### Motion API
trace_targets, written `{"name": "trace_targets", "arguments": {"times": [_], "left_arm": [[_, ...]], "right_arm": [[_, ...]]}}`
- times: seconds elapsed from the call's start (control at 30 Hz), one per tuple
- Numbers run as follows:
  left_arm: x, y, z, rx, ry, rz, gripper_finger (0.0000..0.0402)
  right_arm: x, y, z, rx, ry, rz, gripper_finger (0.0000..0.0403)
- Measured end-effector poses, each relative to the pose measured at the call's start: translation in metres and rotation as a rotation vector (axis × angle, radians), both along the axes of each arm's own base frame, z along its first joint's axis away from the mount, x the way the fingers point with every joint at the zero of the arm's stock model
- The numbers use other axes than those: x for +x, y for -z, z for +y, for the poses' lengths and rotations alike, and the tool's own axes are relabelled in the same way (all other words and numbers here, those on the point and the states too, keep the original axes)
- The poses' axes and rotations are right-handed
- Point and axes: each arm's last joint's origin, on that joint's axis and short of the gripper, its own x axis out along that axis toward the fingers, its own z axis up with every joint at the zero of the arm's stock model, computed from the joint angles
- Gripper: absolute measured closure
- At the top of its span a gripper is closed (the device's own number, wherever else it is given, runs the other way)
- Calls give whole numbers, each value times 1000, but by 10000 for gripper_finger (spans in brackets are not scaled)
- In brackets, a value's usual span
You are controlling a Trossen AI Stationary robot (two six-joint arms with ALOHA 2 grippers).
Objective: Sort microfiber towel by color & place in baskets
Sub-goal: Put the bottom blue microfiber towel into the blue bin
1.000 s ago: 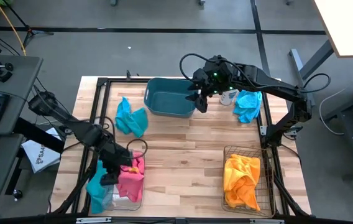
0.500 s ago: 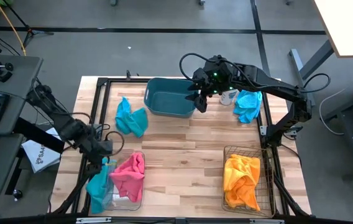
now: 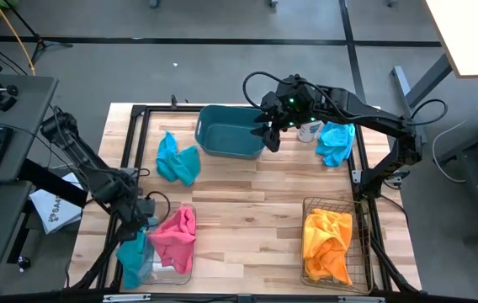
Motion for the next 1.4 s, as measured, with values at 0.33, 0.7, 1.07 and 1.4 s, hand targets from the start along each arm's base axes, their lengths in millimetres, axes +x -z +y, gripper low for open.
{"name": "trace_targets", "arguments": {"times": [0.33, 0.7, 1.07, 1.4], "left_arm": [[-7, 25, 0, 23, -22, -13, 200], [-6, 38, -2, -26, -67, -32, 283], [-8, -58, -6, -283, -73, -16, 399], [-26, -231, 54, -310, -406, -869, 401]], "right_arm": [[0, 0, 0, 14, 12, -2, 201], [0, 0, 0, 38, 29, -4, 201], [0, 0, 0, 35, 27, -4, 201], [0, 0, 0, 12, 11, -6, 201]]}}
